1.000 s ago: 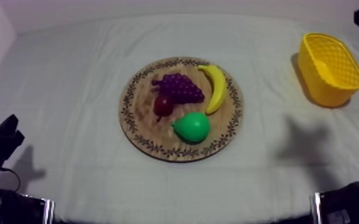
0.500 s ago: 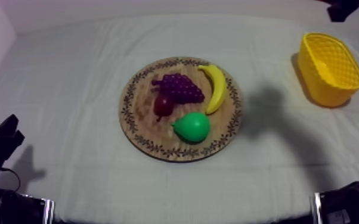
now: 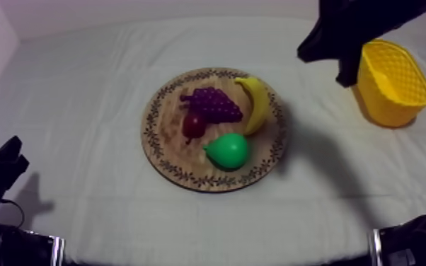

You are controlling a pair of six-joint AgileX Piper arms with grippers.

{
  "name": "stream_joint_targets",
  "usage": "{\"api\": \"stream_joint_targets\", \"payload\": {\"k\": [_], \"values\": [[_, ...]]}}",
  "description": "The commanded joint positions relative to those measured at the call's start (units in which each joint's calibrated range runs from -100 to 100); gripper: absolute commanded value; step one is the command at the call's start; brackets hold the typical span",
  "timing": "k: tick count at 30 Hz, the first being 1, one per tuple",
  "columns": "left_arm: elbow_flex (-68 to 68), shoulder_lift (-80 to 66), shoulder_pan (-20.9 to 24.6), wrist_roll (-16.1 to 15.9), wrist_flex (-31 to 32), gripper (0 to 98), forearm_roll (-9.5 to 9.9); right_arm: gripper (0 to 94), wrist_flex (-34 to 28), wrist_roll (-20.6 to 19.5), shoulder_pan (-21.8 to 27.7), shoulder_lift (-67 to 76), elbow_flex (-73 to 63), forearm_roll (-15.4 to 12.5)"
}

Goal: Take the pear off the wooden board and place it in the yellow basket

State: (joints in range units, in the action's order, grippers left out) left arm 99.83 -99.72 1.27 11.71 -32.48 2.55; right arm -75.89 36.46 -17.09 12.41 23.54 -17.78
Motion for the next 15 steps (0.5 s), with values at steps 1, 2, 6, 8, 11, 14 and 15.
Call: {"api": "stream_joint_targets", "payload": {"k": [1,2,6,8,11,14,15], "values": [[-0.05,-0.02,0.00,-0.01,-0.01,0.1,0.01,6.3,0.19,0.10,-1.81,-1.34,0.96,0.05],[-0.05,-0.02,0.00,-0.01,-0.01,0.1,0.01,7.0,0.30,0.17,-2.36,-1.86,1.29,0.03],[-0.05,-0.02,0.00,-0.01,-0.01,0.1,0.01,13.9,0.73,0.27,-4.10,-3.64,2.28,-0.13],[-0.05,-0.02,0.00,-0.01,-0.01,0.1,0.01,23.9,0.79,0.42,-4.35,-4.40,2.67,-0.49],[-0.05,-0.02,0.00,-0.01,-0.01,0.1,0.01,45.5,0.72,0.50,-4.19,-5.37,3.14,-1.12],[-0.05,-0.02,0.00,-0.01,-0.01,0.1,0.01,63.0,0.37,-0.07,-4.71,-6.08,2.73,-0.86],[-0.05,-0.02,0.00,-0.01,-0.01,0.1,0.01,67.9,0.28,-0.43,-5.01,-6.32,2.44,-0.62]]}}
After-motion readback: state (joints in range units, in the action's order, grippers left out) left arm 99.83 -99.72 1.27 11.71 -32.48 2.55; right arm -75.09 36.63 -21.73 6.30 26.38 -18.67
